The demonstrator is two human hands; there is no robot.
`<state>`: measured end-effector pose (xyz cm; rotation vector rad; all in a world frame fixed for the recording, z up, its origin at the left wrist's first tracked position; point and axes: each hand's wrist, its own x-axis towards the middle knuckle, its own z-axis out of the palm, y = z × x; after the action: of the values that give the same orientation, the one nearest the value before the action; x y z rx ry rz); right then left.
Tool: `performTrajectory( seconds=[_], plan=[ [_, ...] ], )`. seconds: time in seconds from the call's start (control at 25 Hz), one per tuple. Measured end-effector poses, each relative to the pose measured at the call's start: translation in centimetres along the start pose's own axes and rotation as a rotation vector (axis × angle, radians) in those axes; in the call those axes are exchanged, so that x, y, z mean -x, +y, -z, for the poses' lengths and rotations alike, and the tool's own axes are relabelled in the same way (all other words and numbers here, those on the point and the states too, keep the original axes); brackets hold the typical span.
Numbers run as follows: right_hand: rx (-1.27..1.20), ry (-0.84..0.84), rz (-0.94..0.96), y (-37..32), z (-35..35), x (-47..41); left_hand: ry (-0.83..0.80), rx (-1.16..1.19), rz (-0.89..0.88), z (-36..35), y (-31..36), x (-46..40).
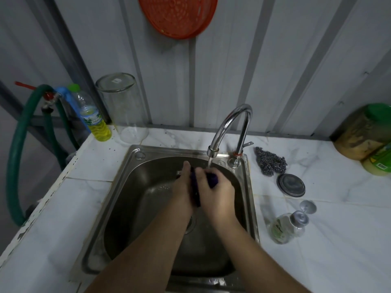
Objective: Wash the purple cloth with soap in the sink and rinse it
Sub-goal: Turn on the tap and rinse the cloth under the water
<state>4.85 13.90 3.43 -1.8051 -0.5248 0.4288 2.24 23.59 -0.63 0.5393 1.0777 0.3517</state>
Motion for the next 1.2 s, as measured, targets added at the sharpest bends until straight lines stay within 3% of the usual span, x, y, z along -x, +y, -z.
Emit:
performTrajectory(
  seconds=[0.08, 0.16, 0.36, 0.52, 0.56, 0.68, 0.84, 0.92, 1.0, 1.2],
  plan=[
    [0.113, 0.035, 0.109, -0.1, -1.0, 0.9, -0.213, 0.084, 0.056, 0.3, -0.4, 0.4],
    [0.204, 0.084, 0.081, -0.5, -1.4, -0.5, -0.269, 0.149, -0.007, 0.0, -1.2, 0.3],
    [0.276, 0.061, -0.187, 0.6, -1.2, -6.4, -0.015, -0.107, -0.082, -1.5, -0.9, 0.3],
    [0.287, 0.025, -0.376, 2.9, 0.2, -8.7, -0.048, -0.511, -0.18, -2.0, -1.6, 0.7],
    [0.253, 0.021, -0.396, 3.1, 0.4, -8.5, -0.04, -0.518, -0.184, -2.2, -1.5, 1.0],
    [0.028, 0.038, -0.462, 2.4, 1.2, -6.4, 0.055, -0.235, -0.084, -2.4, 0.6, 1.8],
    [-0.25, -0.027, -0.233, 0.6, 1.4, -1.9, 0.123, -0.114, -0.058, -2.7, 2.4, 1.6],
    [-0.087, -0.027, -0.084, -0.2, 0.1, -0.8, 0.135, -0.131, -0.094, -3.2, 2.2, 1.7],
    [0.117, 0.088, -0.07, -0.4, -0.6, -2.1, 0.118, -0.163, -0.146, -3.2, 1.5, 1.3],
    [0.268, 0.151, -0.357, 2.3, 0.4, -8.1, 0.106, -0.252, -0.099, -3.6, -0.5, 1.8]
  ],
)
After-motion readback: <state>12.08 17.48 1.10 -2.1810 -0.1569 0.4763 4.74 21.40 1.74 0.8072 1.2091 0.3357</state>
